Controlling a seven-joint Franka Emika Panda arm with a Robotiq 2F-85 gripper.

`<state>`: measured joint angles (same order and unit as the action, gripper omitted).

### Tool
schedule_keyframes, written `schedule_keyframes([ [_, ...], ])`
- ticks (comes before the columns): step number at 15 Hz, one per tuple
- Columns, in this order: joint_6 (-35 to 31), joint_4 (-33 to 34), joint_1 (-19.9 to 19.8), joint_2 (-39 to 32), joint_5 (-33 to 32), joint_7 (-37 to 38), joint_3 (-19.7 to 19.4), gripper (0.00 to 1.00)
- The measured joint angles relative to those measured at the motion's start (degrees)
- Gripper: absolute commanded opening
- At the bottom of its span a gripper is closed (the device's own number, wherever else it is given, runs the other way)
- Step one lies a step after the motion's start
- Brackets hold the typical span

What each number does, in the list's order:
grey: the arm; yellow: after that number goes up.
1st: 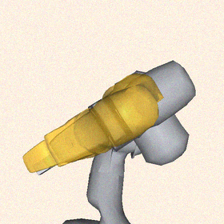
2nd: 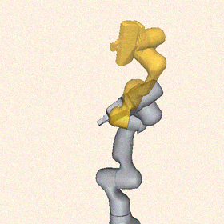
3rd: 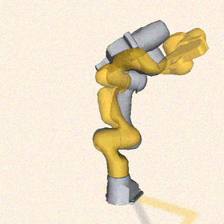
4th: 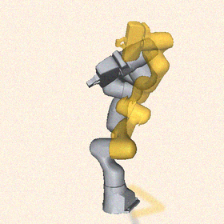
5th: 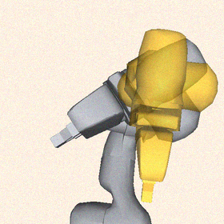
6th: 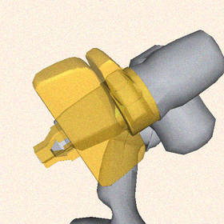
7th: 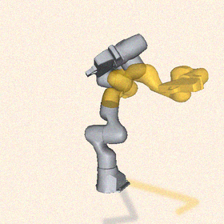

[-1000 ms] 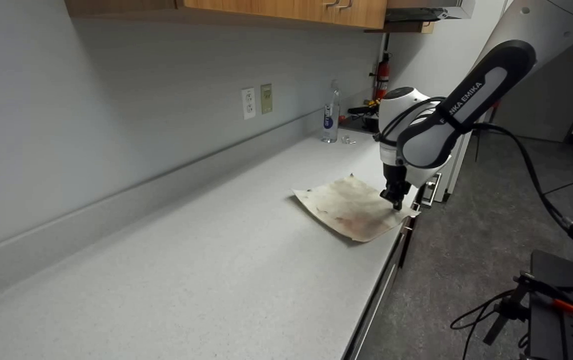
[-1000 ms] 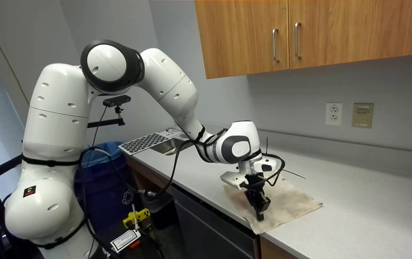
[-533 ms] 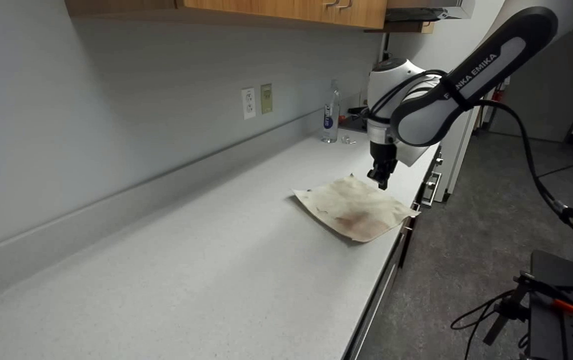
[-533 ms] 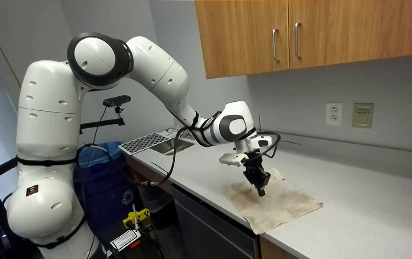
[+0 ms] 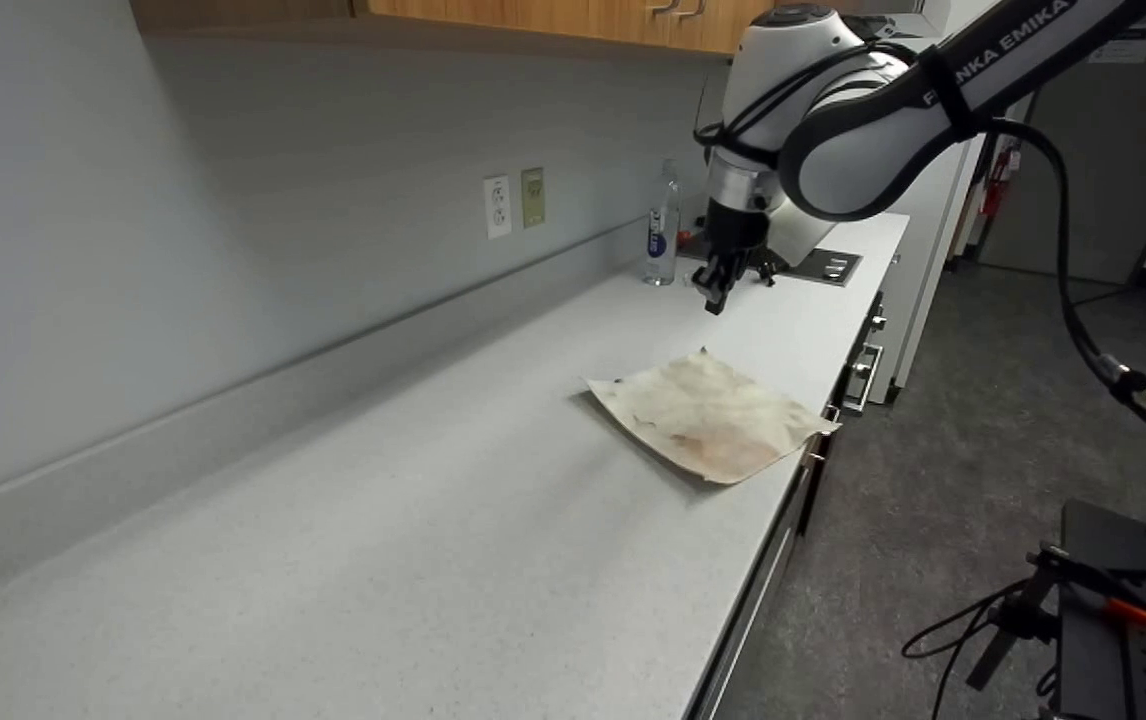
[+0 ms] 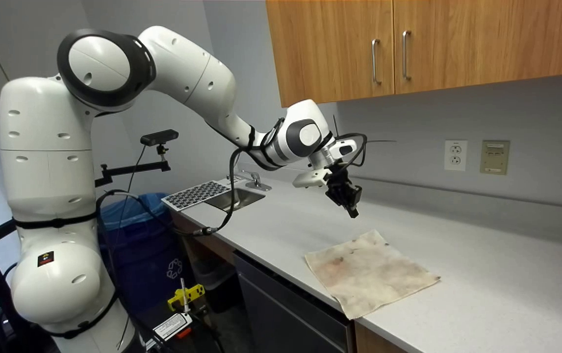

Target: Lay the cloth flat on the countertop

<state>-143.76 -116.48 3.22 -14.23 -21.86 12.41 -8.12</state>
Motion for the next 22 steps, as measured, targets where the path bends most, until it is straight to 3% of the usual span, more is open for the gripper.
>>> schedule_keyframes([
  [9, -6.3, -0.6, -0.4, 1.7, 2.0, 0.0, 1.3, 0.98],
  [22, -8.9, -1.3, -1.3, 1.7, 2.8, 0.0, 1.1, 1.00],
])
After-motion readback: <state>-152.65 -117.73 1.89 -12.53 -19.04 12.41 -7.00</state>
